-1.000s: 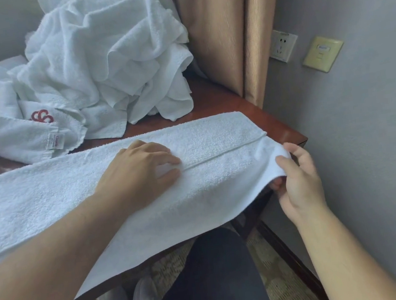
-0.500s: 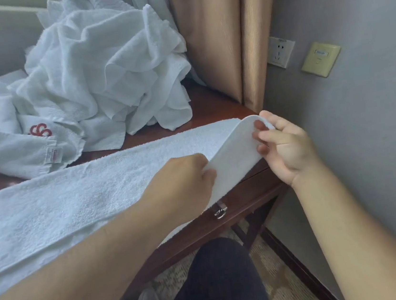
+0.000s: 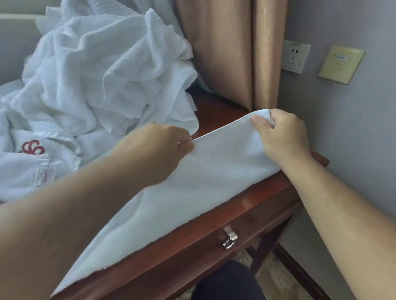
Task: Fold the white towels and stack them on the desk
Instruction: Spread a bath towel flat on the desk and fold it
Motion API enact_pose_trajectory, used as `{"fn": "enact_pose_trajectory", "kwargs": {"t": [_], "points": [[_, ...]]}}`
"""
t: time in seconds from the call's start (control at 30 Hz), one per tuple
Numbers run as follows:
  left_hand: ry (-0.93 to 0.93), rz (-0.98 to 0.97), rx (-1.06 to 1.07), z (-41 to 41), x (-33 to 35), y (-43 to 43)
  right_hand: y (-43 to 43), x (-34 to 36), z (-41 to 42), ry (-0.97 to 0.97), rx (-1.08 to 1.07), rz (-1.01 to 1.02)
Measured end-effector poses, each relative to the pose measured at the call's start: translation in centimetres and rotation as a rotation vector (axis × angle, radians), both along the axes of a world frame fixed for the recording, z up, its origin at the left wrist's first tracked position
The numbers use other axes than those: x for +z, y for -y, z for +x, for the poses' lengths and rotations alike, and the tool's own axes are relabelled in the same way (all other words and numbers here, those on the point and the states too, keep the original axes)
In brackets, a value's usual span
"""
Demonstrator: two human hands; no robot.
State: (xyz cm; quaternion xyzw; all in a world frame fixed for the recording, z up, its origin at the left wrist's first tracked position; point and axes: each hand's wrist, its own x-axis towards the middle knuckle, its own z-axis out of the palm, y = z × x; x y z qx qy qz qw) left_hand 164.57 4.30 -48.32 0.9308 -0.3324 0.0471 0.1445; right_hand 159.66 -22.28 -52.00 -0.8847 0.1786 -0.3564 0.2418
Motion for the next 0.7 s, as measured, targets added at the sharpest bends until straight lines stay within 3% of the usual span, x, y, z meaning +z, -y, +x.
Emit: {"fn": "enact_pose_trajectory", "kwargs": {"t": [0.3,0.47,0.6,0.7], "points": [[0.087,0.241,-0.036,5.2,-2.7,1.2,0.9,-1.7,4.1,-0.331,-0.116,-0.113],[0.083,0.182,0.021,4.9,-5.0,-1.0,-0.7,-3.4,3.5,-0.169,-0.244,-0.205],[0.0,0.067,0.084,3.2,-5.3,-5.8,-5.6,-3.4,2.6,0.041,0.03,-0.14],[-0.071,0.036,0.15,0.8,-4.6,-10.3,-12.4,-2.5,1.6,0.017,0.356,0.053]]}}
